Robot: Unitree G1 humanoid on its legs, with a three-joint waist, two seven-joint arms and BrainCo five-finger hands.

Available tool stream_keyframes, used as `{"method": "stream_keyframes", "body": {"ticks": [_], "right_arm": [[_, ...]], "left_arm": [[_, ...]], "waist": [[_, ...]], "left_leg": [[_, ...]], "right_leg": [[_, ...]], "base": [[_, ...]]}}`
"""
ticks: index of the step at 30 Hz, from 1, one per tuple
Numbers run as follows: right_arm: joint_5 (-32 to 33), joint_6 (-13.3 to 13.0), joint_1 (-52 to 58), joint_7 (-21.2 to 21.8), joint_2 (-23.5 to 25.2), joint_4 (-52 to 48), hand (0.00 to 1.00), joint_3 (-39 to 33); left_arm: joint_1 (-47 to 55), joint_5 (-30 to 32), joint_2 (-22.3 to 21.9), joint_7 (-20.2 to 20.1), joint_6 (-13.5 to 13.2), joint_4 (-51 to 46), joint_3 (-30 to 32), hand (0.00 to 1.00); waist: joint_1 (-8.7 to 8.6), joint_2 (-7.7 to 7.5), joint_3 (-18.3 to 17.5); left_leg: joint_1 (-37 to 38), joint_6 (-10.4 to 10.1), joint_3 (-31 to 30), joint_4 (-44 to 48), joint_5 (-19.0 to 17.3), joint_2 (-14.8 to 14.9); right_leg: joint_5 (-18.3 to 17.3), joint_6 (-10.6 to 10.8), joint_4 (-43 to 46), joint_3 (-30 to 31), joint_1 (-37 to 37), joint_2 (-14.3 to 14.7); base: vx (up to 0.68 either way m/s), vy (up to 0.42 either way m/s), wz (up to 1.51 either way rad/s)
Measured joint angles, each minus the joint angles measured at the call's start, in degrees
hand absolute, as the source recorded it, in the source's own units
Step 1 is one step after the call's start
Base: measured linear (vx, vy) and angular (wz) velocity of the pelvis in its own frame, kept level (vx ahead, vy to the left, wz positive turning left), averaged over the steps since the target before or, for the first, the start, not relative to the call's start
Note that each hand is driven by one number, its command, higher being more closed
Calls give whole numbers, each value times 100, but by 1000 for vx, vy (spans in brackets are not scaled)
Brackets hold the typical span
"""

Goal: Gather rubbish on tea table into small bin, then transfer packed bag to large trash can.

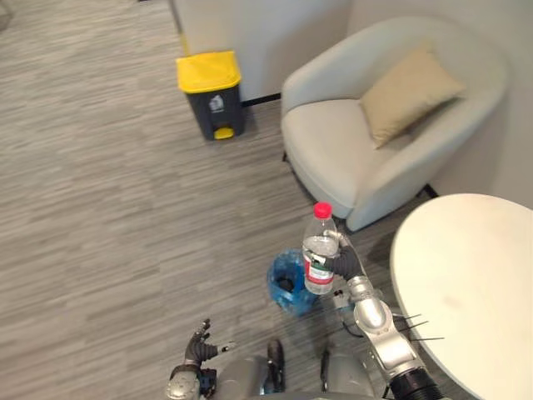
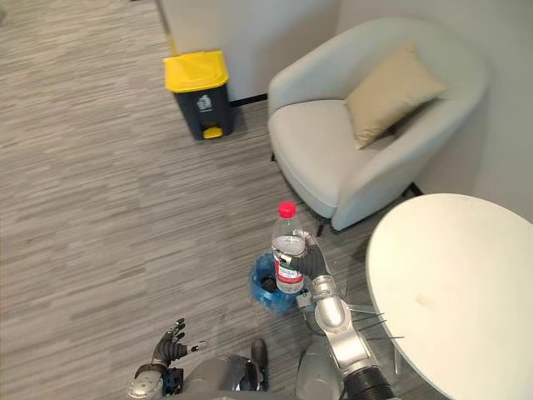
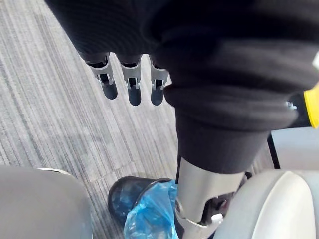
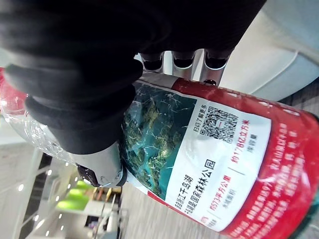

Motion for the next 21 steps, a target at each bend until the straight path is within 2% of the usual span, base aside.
{"method": "stream_keyframes", "body": {"ticks": [1,2,3,5,9,10,11,13,16,21], "right_arm": [[-1,-10,-222,9,-96,2,100,113],[-6,-15,-591,27,-214,43,100,251],[-10,-31,-976,42,-286,155,100,344],[-40,-48,-1591,28,-387,499,100,380],[-248,12,-2584,-327,-603,1328,100,462],[-250,78,-2855,-548,-646,1404,100,377],[-251,106,-2964,-633,-641,1402,100,334],[-244,167,-3451,-965,-661,1380,100,207],[-227,226,-4039,-1260,-713,1380,100,44],[12,384,-4727,-1451,-792,1703,100,-25]], "left_arm": [[-88,-2,-2,8,-18,2,0,0],[-236,-3,-22,15,-25,1,-3,0],[-378,-17,-20,23,-46,-8,2,0],[-737,-84,-28,71,-83,-11,-39,0],[-1408,-299,-150,284,-209,-7,-231,0],[-1706,-376,-252,386,-227,-91,-177,0],[-1795,-427,-295,412,-251,-154,-117,0],[-2171,-552,-463,541,-336,-430,139,0],[-2508,-706,-581,656,-393,-807,456,0],[-2813,-924,-506,769,-522,-1391,804,0]], "waist": [[-24,36,124],[-5,147,317],[5,197,508],[-12,239,902],[59,278,1039],[110,314,1154],[109,328,1201],[110,337,1400],[147,352,1548],[305,352,1597]], "left_leg": [[-248,-63,-40,212,-72,24],[-569,-131,-7,399,-124,159],[-850,-166,153,548,-99,317],[-1189,-208,326,847,-29,434],[-2226,-246,467,1365,-57,553],[-2696,-373,590,1722,-243,694],[-2885,-359,694,1906,-373,787],[-3780,-164,754,2704,-616,921],[-4817,-11,828,3322,-720,1043],[-6010,23,938,4127,-739,1221]], "right_leg": [[261,-46,-3,-40,-132,13],[361,-88,7,-142,-345,82],[434,-167,26,-190,-595,141],[406,-219,222,-202,-880,188],[341,-318,803,-162,-1945,189],[288,-375,1125,-164,-2399,195],[228,-391,1290,-185,-2585,201],[-41,-408,2028,-185,-3428,198],[-133,-415,2672,-148,-4456,160],[-235,-459,3456,-98,-5665,81]], "base": [[49,-166,57],[65,-182,29],[59,-158,9],[23,-139,9],[-48,-99,6],[-95,-50,-1],[-139,-56,0],[-173,-33,8],[-185,-15,19],[-143,-14,12]]}}
